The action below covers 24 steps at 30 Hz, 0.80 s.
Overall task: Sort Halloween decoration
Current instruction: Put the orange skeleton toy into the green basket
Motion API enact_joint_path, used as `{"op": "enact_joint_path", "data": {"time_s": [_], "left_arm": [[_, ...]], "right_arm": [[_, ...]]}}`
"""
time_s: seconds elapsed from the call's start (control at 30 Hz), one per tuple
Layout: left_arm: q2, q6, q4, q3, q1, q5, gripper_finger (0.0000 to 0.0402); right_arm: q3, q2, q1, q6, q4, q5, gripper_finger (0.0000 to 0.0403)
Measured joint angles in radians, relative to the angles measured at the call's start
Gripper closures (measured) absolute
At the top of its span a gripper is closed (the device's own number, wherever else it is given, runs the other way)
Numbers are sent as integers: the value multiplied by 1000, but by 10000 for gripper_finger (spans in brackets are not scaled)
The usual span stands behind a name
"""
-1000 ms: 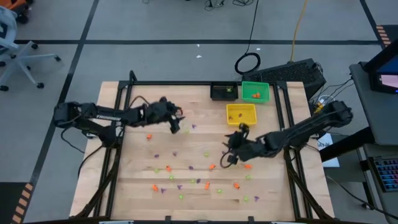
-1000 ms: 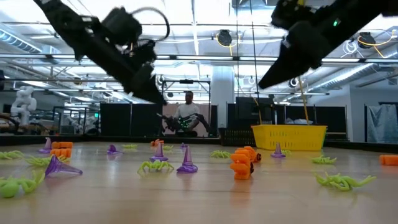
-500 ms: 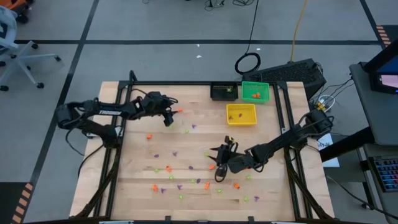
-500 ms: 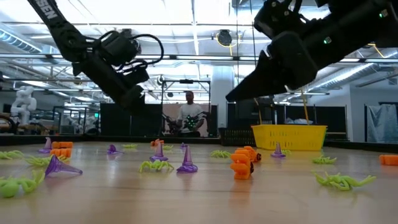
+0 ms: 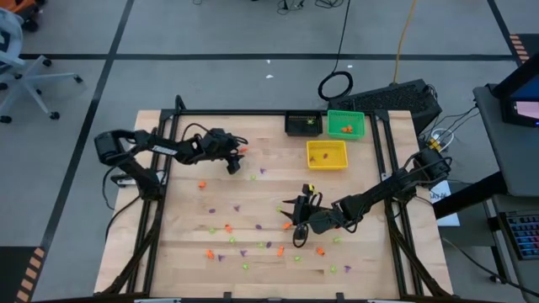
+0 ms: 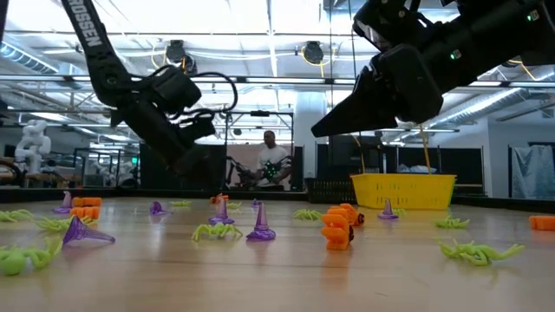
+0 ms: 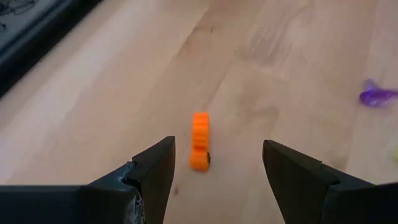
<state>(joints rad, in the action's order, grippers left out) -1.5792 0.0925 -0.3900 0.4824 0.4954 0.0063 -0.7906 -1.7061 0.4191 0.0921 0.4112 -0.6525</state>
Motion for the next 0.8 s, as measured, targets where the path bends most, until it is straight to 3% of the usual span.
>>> {"op": "enact_joint_path", "data": {"time_s": [0.4,0.8], "left_arm": [[-56,15,-24,0,18,-3,162],[-56,60,-22,0,70,70,245]], "right_arm": [[0,0,-19,-48,4,-1,259],[0,0,-19,-18,4,0,259]]}}
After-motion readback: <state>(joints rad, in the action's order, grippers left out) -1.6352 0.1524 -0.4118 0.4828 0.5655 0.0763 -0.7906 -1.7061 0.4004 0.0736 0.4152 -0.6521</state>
